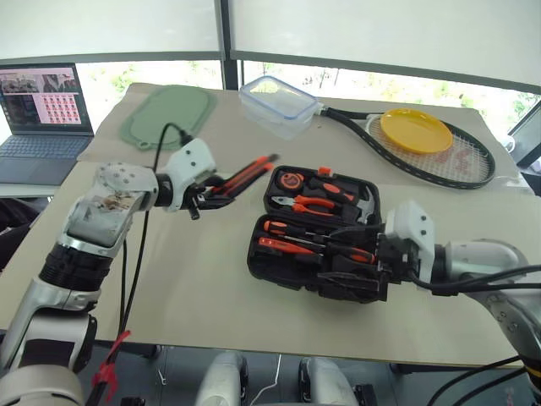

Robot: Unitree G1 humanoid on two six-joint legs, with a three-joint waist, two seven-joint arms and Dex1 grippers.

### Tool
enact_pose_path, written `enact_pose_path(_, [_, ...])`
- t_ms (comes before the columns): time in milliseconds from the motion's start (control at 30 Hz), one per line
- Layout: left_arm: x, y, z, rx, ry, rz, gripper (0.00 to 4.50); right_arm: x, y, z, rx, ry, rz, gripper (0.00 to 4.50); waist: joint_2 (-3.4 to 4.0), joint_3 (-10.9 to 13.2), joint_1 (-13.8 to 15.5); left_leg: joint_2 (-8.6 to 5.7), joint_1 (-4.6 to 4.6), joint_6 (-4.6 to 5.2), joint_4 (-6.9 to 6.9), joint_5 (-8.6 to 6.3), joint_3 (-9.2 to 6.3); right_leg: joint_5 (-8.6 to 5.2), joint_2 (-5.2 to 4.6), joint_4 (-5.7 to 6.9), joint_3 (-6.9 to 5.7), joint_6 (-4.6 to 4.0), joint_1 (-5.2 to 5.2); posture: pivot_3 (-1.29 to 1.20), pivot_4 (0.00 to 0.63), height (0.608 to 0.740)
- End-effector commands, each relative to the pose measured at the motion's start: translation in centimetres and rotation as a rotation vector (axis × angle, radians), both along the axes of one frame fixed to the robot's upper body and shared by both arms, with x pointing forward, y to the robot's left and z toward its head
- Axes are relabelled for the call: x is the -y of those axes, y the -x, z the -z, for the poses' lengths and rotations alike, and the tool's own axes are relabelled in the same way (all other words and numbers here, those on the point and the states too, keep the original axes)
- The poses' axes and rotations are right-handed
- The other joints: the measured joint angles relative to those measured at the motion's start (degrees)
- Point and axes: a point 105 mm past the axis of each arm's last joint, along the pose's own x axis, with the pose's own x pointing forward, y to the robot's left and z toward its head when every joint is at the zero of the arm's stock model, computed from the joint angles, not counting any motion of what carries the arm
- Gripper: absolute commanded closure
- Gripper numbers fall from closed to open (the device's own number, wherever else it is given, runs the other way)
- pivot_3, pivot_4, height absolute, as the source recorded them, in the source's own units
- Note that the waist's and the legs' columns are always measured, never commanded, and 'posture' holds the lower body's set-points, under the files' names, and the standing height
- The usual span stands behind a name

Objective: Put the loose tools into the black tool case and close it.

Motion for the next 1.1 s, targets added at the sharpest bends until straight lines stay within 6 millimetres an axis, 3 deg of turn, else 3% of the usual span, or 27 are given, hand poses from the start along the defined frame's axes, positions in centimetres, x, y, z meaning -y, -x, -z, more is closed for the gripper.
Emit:
enact_pose_path(33, [2.8,2.5,1.4,-0.034,-0.083,0.251,2.77,0.4,0.1,-1.2,0.054,0.012,0.008,0.00,0.00,0.00,-0.02,0.01,0.00,0.00,0.00,0.00,0.00,0.00,0.02,0.02,-0.01,0.00,0.00,0.00,0.150,0.738])
enact_pose_path(300, [5.9,3.1,4.4,-0.119,-0.237,0.404,2.77,0.3,0.3,-1.0,0.055,-0.009,0.042,0.00,-0.01,0.00,0.02,0.02,-0.01,0.02,0.04,-0.01,-0.07,-0.01,0.09,0.05,0.00,0.02,0.01,0.00,0.150,0.738])
enact_pose_path(567, [5.1,2.8,5.9,-0.180,-0.306,0.401,2.77,0.5,0.6,-0.9,0.059,-0.010,0.075,0.00,-0.01,0.00,-0.23,0.05,-0.01,0.02,0.04,-0.01,-0.10,-0.02,0.12,0.07,0.03,0.03,-0.02,0.00,0.150,0.738])
enact_pose_path(633, [5.1,2.7,6.0,-0.189,-0.312,0.396,1.77,0.5,0.7,-0.8,0.058,-0.011,0.077,0.00,-0.01,0.00,-0.22,0.05,-0.01,0.03,0.05,-0.01,-0.11,-0.02,0.12,0.07,0.03,0.04,-0.01,0.00,0.150,0.738])
enact_pose_path(667, [5.1,2.7,5.9,-0.195,-0.310,0.399,1.62,0.5,0.7,-0.8,0.058,-0.011,0.077,0.00,-0.01,0.00,-0.22,0.04,-0.01,0.02,0.05,-0.01,-0.12,-0.02,0.12,0.06,0.03,0.04,-0.01,0.00,0.150,0.738])
enact_pose_path(700, [5.2,2.8,5.7,-0.193,-0.304,0.405,1.09,0.5,0.8,-0.8,0.057,-0.011,0.078,0.00,-0.01,0.00,-0.24,0.04,-0.01,0.03,0.05,-0.01,-0.13,-0.02,0.12,0.06,0.02,0.04,0.00,0.00,0.150,0.738])
enact_pose_path(800, [5.3,2.7,4.7,-0.174,-0.284,0.412,0.19,0.5,0.8,-0.7,0.055,-0.012,0.080,0.00,-0.01,0.00,-0.46,0.05,-0.01,0.03,0.04,-0.02,-0.13,-0.03,0.12,0.06,0.03,0.04,-0.01,0.00,0.150,0.738])
enact_pose_path(1033, [6.2,3.0,2.8,-0.157,-0.197,0.437,0.08,0.5,0.6,-0.5,0.053,-0.017,0.079,0.00,-0.01,0.00,-0.70,0.05,-0.02,0.03,0.05,-0.02,-0.16,-0.03,0.11,0.07,0.01,0.04,-0.01,0.00,0.150,0.738])
enact_pose_path(1100, [6.3,2.8,3.2,-0.141,-0.201,0.435,0.59,0.5,0.6,-0.5,0.054,-0.016,0.078,0.00,-0.01,0.00,-0.70,0.04,-0.02,0.04,0.05,-0.02,-0.16,-0.03,0.10,0.06,0.01,0.04,0.00,0.00,0.150,0.738])
